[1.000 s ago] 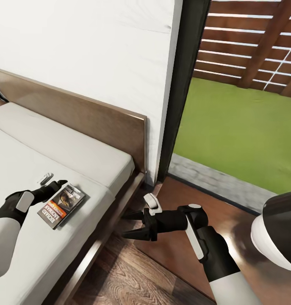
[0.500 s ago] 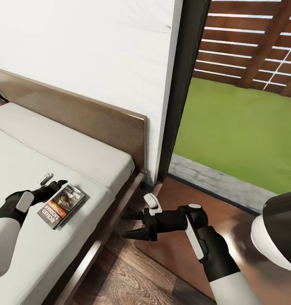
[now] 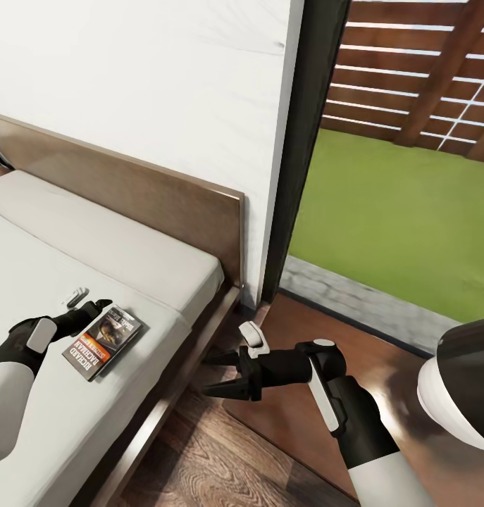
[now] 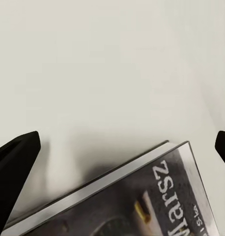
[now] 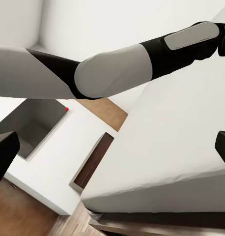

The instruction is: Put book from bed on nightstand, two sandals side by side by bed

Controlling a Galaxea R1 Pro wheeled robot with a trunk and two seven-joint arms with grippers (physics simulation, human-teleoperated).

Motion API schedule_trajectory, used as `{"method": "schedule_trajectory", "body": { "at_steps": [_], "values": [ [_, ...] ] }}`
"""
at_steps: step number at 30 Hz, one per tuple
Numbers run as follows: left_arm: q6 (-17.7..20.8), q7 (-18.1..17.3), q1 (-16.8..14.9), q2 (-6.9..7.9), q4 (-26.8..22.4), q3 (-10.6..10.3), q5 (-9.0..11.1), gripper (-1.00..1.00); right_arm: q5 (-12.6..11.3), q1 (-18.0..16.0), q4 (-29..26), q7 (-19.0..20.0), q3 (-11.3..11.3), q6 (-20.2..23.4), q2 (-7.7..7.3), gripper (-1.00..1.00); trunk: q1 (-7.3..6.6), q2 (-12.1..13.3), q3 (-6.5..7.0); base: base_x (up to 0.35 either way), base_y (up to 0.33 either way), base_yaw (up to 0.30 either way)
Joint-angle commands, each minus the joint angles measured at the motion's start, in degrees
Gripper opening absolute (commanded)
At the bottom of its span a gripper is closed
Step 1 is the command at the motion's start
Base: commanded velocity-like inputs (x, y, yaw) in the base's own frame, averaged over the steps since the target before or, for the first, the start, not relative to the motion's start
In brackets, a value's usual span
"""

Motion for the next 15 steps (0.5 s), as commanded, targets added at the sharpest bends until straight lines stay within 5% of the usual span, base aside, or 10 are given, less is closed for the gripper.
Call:
{"method": "schedule_trajectory", "body": {
  "at_steps": [1, 15],
  "values": [
    [0.6, 0.0, 0.0, -0.04, 0.5, 0.3, -0.1, 1.00, -0.2, 0.0, 0.0, 0.1, 0.0, 0.6, 0.00, 1.00, 0.00, 0.0, -0.04, 0.000, 0.000, 0.000],
    [0.6, 0.1, 0.0, -0.04, 0.5, 0.2, -0.1, 1.00, -0.2, 0.0, 0.0, 0.1, 0.0, 0.6, 0.00, 1.00, 0.00, 0.0, -0.04, 0.000, 0.000, 0.000]
  ]
}}
